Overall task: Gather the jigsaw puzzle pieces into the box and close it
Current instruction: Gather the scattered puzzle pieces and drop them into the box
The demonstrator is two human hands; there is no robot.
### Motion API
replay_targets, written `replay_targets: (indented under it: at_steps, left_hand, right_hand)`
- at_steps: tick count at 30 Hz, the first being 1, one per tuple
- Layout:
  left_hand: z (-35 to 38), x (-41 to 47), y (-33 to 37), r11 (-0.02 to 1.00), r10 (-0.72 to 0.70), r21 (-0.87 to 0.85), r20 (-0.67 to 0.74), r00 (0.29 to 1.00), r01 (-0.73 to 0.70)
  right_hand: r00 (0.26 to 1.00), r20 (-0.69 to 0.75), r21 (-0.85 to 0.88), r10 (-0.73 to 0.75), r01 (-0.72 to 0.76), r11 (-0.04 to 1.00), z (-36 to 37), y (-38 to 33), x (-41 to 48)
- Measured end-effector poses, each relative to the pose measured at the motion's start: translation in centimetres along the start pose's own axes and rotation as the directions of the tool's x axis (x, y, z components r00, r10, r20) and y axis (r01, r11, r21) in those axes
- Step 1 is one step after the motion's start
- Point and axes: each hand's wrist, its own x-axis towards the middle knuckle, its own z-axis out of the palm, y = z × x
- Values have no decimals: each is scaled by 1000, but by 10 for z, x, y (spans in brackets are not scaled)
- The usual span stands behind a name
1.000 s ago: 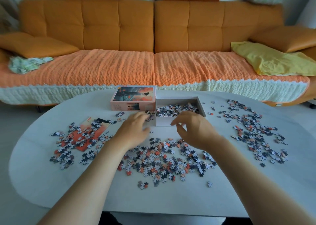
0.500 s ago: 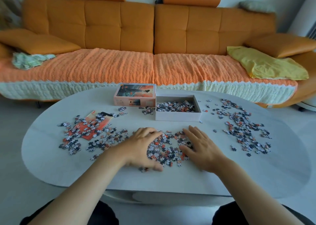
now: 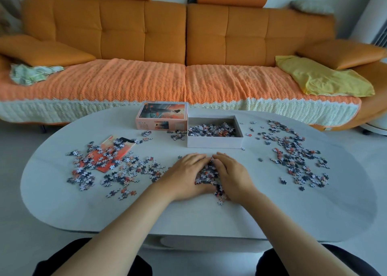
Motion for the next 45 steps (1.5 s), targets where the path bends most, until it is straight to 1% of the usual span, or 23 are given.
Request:
replay_targets:
  at_steps: [3,5,6,7,9,11,13,16,18,21,26,31,35,37,40,43,45]
  left_hand:
    - [-1,9,3,998,12,-69,-43,999,-15]
    - [-6,10,2,997,4,-81,-41,999,-7]
    - [-9,10,1,998,1,-69,-40,999,-3]
    - [-11,9,-2,999,-1,-40,-33,999,-1]
    - [-14,8,-7,999,-21,48,16,1000,20]
    - [-14,8,-12,990,-58,130,80,995,48]
    - [-12,13,-12,987,-65,154,77,995,53]
    - [-10,21,-9,997,-48,54,6,999,48]
    - [-10,26,-9,999,-45,-28,-19,999,45]
    - [-11,30,-12,993,-47,-114,-45,998,41]
    - [-17,36,-13,985,-75,-161,-108,991,57]
    - [-22,43,-12,971,-110,-226,-120,987,81]
    - [-33,50,-8,942,-129,-326,-136,982,79]
    - [-41,59,-9,930,-145,-359,-178,973,73]
    - [-52,77,-15,938,-156,-342,-282,947,52]
    - [-55,95,-23,958,-154,-283,-383,911,43]
    - [-48,104,-29,966,-156,-252,-387,909,58]
  right_hand:
    - [997,44,79,57,-60,995,-12,4,4]
    - [993,89,79,79,-86,993,-21,11,5]
    - [991,113,49,66,-72,996,-26,14,5]
    - [991,128,-20,26,-24,1000,-31,17,5]
    - [985,163,-214,-56,91,973,-39,22,4]
    - [974,220,-324,-55,126,938,-42,24,5]
    - [966,259,-382,-21,123,916,-38,22,7]
    - [965,257,-419,-44,152,895,-28,15,14]
    - [963,264,-385,-50,153,910,-24,11,20]
    - [964,265,-293,-21,102,951,-23,8,31]
    - [981,192,-182,-27,62,981,-30,8,41]
    - [984,176,-179,-5,37,983,-34,9,50]
    - [986,161,-122,42,-22,992,-44,6,60]
    - [995,97,-65,36,-30,997,-52,4,68]
    - [998,-64,23,25,-24,999,-63,3,84]
    - [976,-211,-42,-56,48,998,-62,5,102]
    - [966,-237,-107,-101,78,991,-57,9,110]
